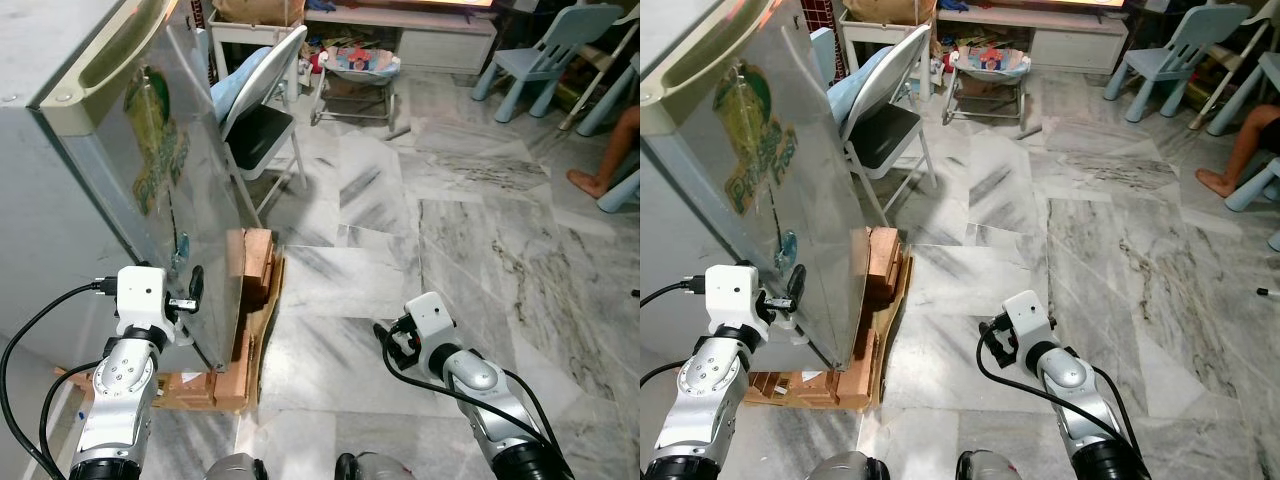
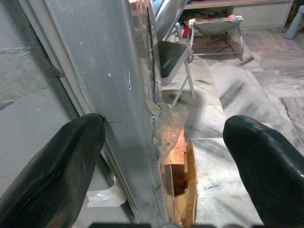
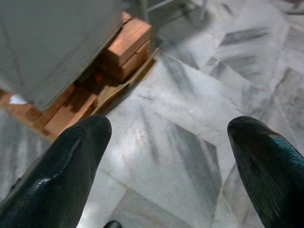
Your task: Restocking fridge
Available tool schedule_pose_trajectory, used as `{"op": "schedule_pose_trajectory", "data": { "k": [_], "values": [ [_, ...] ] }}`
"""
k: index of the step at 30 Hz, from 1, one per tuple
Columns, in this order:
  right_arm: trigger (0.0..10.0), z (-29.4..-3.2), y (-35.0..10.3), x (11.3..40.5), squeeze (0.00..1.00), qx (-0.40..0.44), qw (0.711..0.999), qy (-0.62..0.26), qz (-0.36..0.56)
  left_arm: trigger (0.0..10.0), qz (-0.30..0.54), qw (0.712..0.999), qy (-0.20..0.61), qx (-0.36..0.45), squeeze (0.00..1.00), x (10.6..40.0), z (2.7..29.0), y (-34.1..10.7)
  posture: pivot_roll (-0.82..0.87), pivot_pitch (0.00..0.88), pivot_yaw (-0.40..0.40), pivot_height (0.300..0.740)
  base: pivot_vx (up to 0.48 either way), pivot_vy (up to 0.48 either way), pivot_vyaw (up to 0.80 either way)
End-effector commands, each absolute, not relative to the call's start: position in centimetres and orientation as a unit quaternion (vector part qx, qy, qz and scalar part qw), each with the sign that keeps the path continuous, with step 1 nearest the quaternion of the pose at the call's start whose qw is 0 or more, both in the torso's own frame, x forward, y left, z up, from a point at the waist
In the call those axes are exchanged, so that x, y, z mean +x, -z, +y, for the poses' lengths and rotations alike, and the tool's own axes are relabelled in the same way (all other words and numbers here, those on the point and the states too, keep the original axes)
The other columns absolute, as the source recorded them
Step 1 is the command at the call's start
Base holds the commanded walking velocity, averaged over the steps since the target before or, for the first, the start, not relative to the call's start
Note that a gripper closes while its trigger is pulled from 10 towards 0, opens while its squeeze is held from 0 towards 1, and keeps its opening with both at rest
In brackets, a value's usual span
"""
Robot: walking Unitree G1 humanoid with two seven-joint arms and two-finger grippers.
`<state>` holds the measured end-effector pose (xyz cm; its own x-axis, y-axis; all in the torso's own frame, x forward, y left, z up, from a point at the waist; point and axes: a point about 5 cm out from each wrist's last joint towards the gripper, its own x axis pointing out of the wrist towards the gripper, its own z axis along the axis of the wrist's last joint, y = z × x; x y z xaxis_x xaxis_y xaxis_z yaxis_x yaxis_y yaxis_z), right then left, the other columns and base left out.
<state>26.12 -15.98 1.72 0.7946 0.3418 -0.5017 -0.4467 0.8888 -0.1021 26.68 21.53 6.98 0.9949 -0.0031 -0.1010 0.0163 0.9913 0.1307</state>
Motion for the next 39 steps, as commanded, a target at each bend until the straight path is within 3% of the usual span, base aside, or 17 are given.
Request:
{"op": "schedule_pose_trajectory", "data": {
  "k": [1,13,21,28,32,34,35,38,39],
  "values": [
    [10.0,-15.9,-1.9,26.1,0.0,-0.111,0.939,-0.215,0.245,10.0,0.059,0.996,0.013,0.069,0.0,27.0,21.5,-6.8,0.0,0.078,-0.036,0.74,0.0,0.0,0.0],
    [10.0,-15.8,-2.0,25.9,0.0,-0.111,0.939,-0.215,0.246,10.0,0.086,0.99,-0.029,0.107,0.0,28.4,22.8,-6.7,0.0,0.077,-0.026,0.74,0.0,0.0,0.0],
    [10.0,-15.6,-2.0,26.0,0.0,-0.112,0.937,-0.219,0.247,10.0,0.063,0.993,0.004,0.101,0.0,29.1,21.3,-7.4,0.0,0.081,-0.029,0.74,0.0,0.0,0.0],
    [10.0,-15.5,-1.6,26.0,0.0,-0.123,0.926,-0.232,0.272,10.0,0.018,0.992,0.072,0.101,0.0,32.0,17.6,-9.9,0.01,0.087,-0.033,0.74,0.0,0.0,0.0],
    [10.0,-15.8,-0.7,25.7,0.0,-0.136,0.912,-0.244,0.301,10.0,-0.036,0.976,0.188,0.108,0.0,33.4,11.2,-12.7,0.01,0.08,-0.032,0.74,0.0,0.0,0.0],
    [10.0,-15.8,-0.7,25.7,0.0,-0.138,0.911,-0.245,0.302,10.0,-0.06,0.96,0.256,0.101,0.0,32.8,7.8,-13.5,0.01,0.078,-0.032,0.74,0.0,0.0,0.0],
    [10.0,-15.7,-0.7,25.7,0.0,-0.138,0.909,-0.25,0.305,10.0,-0.062,0.938,0.329,0.089,0.0,31.1,4.5,-13.1,0.01,0.071,-0.032,0.74,0.0,0.0,0.0],
    [10.0,-15.5,-0.6,25.6,0.0,-0.137,0.903,-0.261,0.311,10.0,-0.06,0.919,0.383,0.077,0.0,29.2,2.2,-12.4,0.0,0.069,-0.028,0.74,0.0,0.0,0.0],
    [10.0,-15.5,-0.5,25.5,0.0,-0.137,0.902,-0.265,0.313,10.0,-0.051,0.925,0.371,0.073,0.0,29.4,2.6,-12.0,0.0,0.069,-0.028,0.74,0.0,0.0,0.0]
  ]
}}
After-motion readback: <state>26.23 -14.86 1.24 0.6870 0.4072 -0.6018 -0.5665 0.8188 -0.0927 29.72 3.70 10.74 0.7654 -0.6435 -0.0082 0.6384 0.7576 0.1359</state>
